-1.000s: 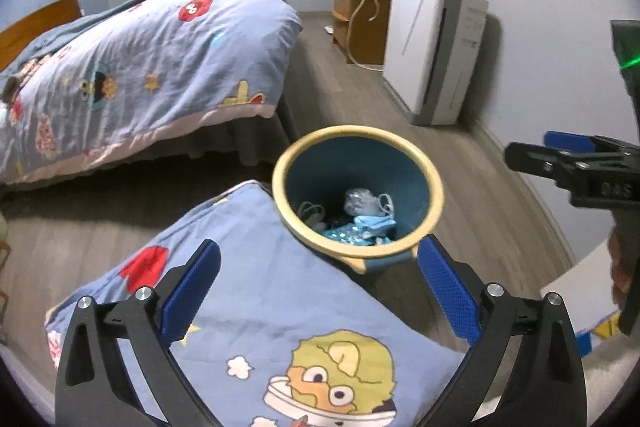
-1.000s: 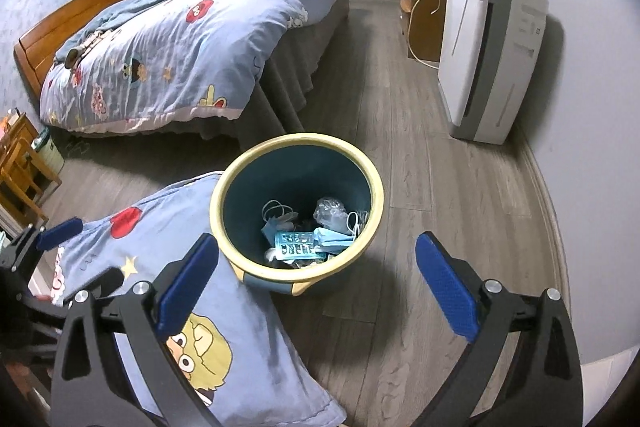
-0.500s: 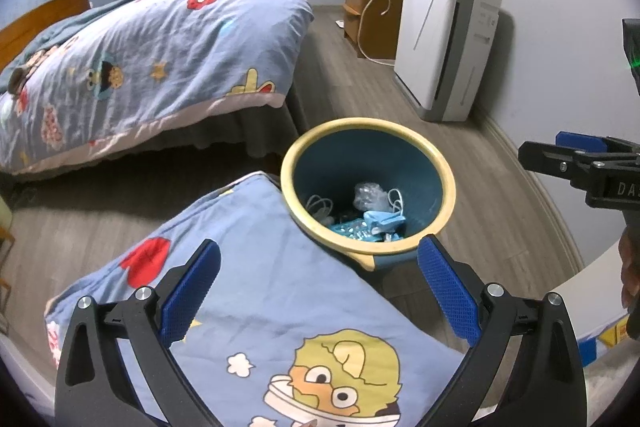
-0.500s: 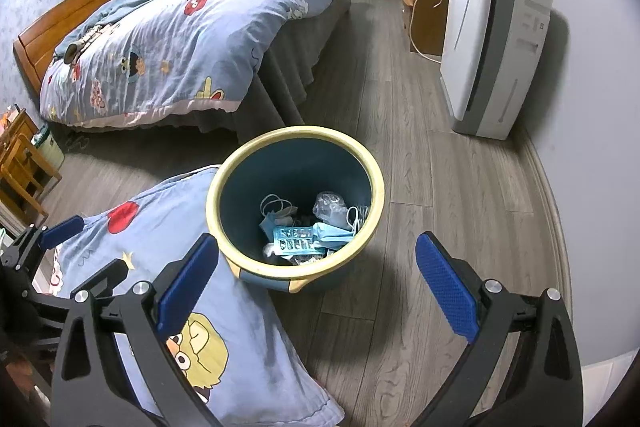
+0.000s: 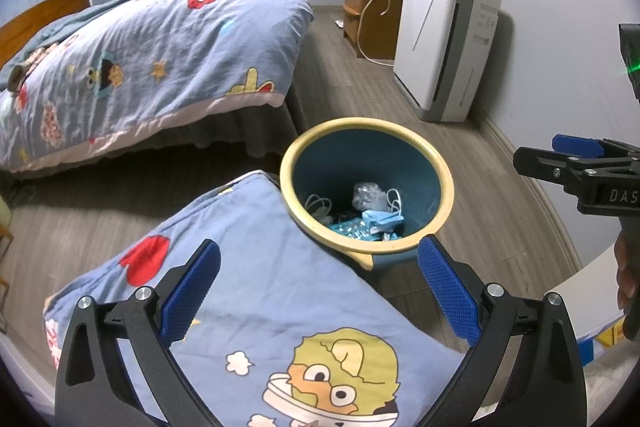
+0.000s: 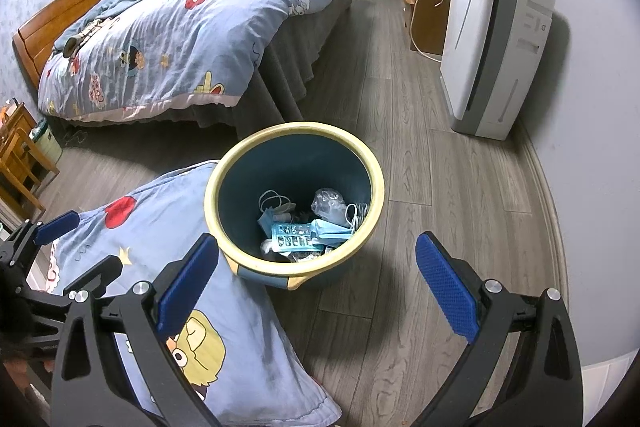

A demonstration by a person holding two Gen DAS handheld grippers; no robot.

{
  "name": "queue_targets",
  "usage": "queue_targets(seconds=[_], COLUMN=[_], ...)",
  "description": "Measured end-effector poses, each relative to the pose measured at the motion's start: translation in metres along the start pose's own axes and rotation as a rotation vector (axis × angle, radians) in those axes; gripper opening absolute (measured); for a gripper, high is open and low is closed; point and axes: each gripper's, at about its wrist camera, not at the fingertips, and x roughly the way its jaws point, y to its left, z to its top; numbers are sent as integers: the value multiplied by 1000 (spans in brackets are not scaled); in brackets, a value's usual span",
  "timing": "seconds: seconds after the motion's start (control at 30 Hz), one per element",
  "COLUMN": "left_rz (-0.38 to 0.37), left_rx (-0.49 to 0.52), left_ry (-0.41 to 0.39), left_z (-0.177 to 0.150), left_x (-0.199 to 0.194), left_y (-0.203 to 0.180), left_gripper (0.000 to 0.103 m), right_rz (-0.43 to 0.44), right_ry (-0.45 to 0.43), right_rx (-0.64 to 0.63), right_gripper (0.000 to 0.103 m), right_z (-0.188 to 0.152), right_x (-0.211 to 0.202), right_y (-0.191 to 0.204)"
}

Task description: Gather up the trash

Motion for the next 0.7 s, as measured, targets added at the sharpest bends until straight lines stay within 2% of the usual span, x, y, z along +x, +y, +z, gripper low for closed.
queue_targets(seconds=[0.7], left_rz=[2], left_rx=[1], left_ry=[1], left_z=[0], left_x=[1], left_y=[-4], left_gripper=[98], right_rz=[-3], right_ry=[12], right_rx=[-1], right_gripper=[97], right_z=[1], right_x=[3], right_y=[1])
